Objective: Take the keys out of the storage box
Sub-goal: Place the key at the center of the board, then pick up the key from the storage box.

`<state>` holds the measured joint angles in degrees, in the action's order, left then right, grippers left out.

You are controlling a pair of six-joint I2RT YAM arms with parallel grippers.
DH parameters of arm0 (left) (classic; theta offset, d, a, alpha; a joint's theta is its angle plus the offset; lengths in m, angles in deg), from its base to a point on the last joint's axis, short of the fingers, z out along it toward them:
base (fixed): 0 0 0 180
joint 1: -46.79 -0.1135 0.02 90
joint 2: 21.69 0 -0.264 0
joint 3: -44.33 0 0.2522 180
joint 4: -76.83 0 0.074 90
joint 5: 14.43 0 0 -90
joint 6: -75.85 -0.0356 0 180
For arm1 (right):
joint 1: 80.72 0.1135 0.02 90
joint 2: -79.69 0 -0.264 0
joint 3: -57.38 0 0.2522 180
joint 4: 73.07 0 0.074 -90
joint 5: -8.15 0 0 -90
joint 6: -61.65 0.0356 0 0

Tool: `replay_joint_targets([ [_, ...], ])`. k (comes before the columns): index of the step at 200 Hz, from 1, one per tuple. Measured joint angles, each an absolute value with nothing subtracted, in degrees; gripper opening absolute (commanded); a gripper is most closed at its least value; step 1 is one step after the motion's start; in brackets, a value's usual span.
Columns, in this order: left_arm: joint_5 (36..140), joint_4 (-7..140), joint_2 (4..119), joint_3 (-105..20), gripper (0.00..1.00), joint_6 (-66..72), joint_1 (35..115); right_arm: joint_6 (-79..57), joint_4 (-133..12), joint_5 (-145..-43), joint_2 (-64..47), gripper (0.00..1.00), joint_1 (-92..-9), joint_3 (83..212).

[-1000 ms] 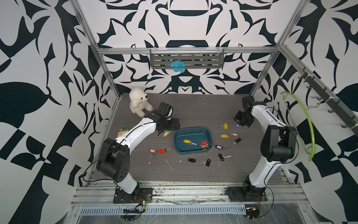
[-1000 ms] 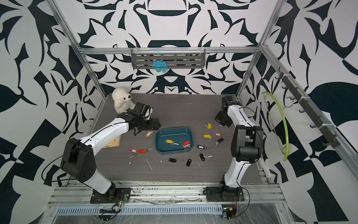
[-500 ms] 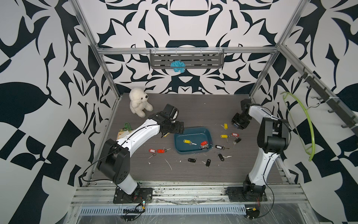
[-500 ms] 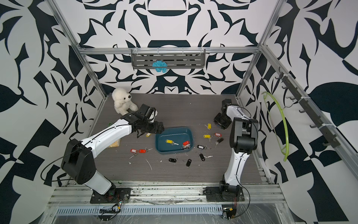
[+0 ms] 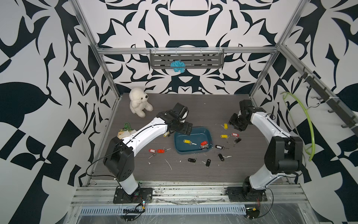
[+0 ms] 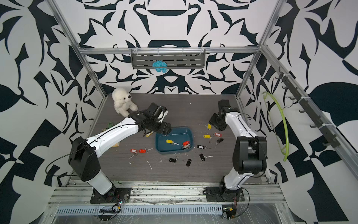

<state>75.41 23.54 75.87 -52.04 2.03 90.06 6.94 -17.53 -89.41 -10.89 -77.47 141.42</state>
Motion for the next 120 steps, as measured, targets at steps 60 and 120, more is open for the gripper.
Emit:
replay_joint_targets([
  [60, 73.92, 20.96, 83.74, -53.85, 0.68, -1.51, 94.89, 11.84, -17.23, -89.56, 1.91, 0.39, -68.58, 127.24],
  [120, 74.86, 20.61, 90.63, -53.88, 0.54, -4.13, 94.65, 13.08, -16.72, -87.64, 7.33, 0.36, -68.58, 126.76],
])
